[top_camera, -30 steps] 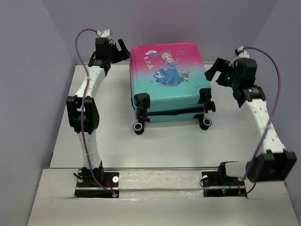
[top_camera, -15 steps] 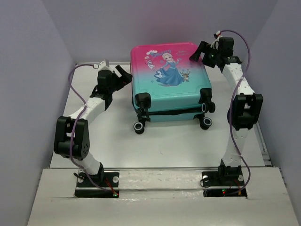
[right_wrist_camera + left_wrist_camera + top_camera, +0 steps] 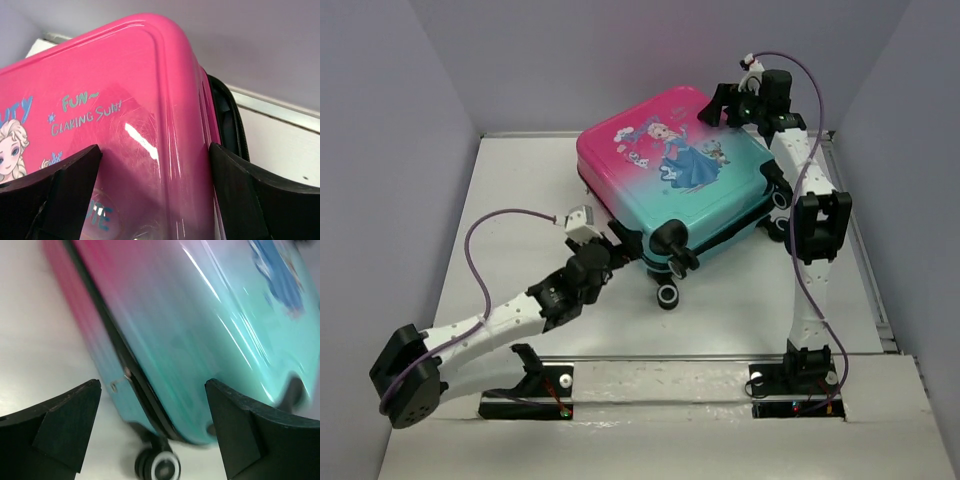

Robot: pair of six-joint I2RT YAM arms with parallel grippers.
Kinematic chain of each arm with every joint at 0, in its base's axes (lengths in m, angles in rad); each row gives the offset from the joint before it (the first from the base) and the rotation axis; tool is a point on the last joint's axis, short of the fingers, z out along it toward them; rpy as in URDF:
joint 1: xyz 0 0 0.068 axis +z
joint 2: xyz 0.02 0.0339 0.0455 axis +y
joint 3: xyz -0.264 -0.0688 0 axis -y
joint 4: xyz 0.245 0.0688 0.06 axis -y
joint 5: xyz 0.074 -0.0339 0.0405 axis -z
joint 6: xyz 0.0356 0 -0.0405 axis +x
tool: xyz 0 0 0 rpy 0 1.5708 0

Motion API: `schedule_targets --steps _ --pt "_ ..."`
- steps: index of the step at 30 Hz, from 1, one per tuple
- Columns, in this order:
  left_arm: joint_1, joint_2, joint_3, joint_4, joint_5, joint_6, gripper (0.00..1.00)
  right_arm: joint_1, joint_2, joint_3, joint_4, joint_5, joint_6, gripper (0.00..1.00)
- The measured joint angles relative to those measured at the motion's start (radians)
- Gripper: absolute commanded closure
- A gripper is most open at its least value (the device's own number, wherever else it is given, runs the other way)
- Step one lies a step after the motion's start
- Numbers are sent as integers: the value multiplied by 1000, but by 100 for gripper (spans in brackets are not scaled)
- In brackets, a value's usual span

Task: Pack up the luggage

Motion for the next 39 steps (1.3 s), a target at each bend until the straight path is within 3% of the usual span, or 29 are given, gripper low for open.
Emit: schedule_targets --steps 4,6,10,14,19,22,24,26,27,29,34,36,39 --pt "-301 -95 -15 -93 -58 -28 1 28 4 1 0 -89 -8 1" --pt "-391 -121 -7 -141 -77 -19 1 60 0 1 -25 -140 -9 0" --pt "-425 -180 120 -269 -163 105 1 126 -5 7 -51 -164 -16 0" --pt "-294 -158 422 -262 -154 299 1 179 -34 23 -150 -152 -16 0" --pt "49 11 754 -236 37 389 1 201 -158 22 -262 -79 -13 0" --pt "202 113 810 -239 151 396 1 205 -315 -21 -278 39 -18 0" --pt "294 180 814 -253 242 388 1 206 -474 -135 -245 128 -20 0" --pt "380 254 808 -274 317 369 1 206 -653 -311 -186 207 -19 13" --pt "435 296 800 -286 367 358 1 206 -744 -395 -173 255 -14 53" --pt "517 348 775 -308 426 338 1 206 -906 -579 -127 383 8 93" --pt "659 363 686 -305 525 289 1 198 -1212 -1090 -16 631 143 93" --pt "686 363 665 -297 542 280 1 186 -1276 -1295 -24 694 197 93" --pt "718 363 609 -266 576 267 1 172 -1290 -1475 -47 747 264 93"
